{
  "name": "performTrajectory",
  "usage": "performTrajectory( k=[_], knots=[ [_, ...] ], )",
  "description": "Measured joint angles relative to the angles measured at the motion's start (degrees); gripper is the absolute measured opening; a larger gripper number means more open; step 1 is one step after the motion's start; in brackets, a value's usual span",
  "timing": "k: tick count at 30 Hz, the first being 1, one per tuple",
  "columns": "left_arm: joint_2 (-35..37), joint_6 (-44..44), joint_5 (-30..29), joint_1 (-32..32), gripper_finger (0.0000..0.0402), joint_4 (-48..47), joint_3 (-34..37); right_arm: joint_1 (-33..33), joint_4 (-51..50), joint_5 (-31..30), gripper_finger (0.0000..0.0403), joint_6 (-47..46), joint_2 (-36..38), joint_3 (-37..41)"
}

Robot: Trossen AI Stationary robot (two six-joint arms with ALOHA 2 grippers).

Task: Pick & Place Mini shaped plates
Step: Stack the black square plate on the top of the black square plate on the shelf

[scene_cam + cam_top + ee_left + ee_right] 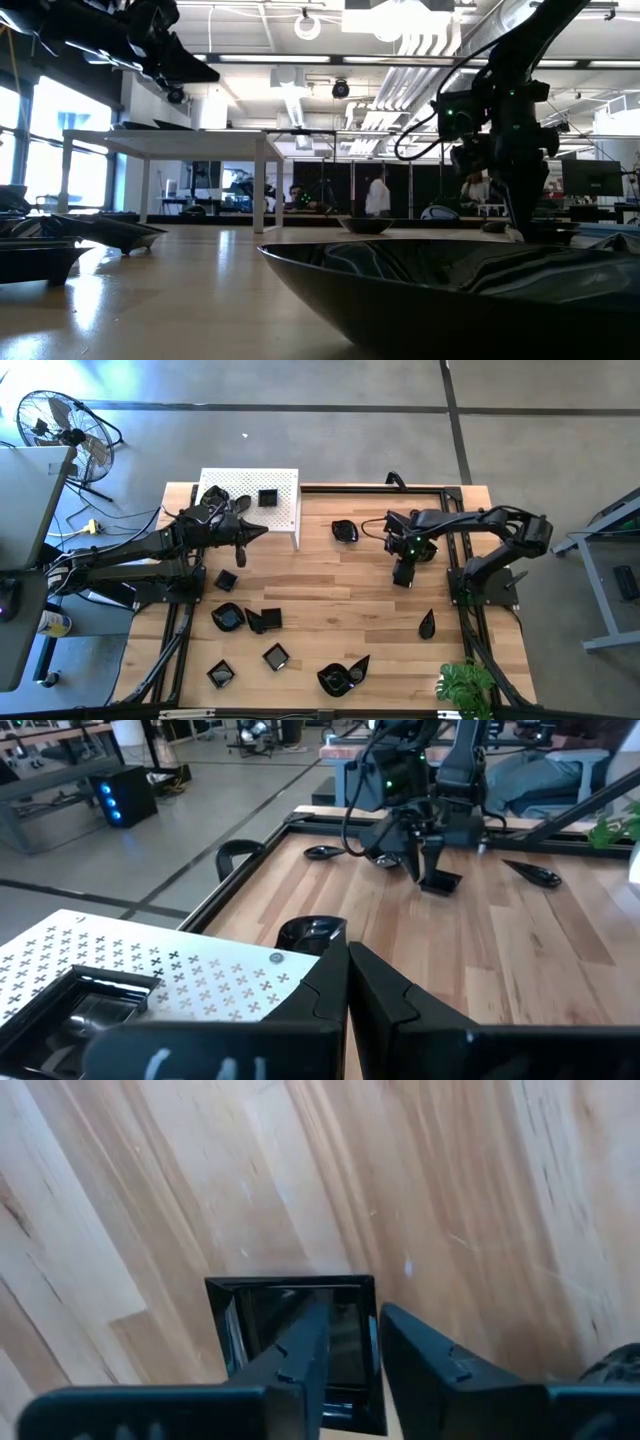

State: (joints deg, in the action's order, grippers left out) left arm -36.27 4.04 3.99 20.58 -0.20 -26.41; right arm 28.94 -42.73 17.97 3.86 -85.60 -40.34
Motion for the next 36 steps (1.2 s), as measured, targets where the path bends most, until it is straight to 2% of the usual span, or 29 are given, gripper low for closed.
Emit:
performTrajectory(
  k=[8, 17, 21, 25, 32, 36],
  knots=[
    [0.0, 0.0, -0.02, 0.0, 0.0, 0.02, 0.0, 0.73, -0.22, 2.32, 0.0027, 0.26, 0.0, 0.0],
    [0.0, 0.0, 0.02, 0.0, 0.0, -0.16, 0.0, 0.73, -0.71, 2.32, 0.0002, -1.35, 0.0, 0.0],
    [0.0, 0.0, 0.02, 0.0, 0.0, -0.16, 0.0, 0.71, -1.1, 1.99, 0.0004, -3.82, 0.0, 0.0],
    [0.0, -0.05, 0.04, 0.0, 0.0, -0.16, 0.0, 0.46, -1.11, -1.14, 0.0008, -6.16, 0.0, 0.0],
    [0.0, -0.16, 0.04, 0.0, 0.0, -0.16, 0.0, 0.29, -0.08, -0.9, 0.0073, -6.16, 0.0, 0.0],
    [-0.02, -0.16, 0.04, 0.0, 0.0, -0.18, 0.0, 0.29, -0.05, 1.55, 0.0099, -5.53, 0.0, 0.0]
  ],
)
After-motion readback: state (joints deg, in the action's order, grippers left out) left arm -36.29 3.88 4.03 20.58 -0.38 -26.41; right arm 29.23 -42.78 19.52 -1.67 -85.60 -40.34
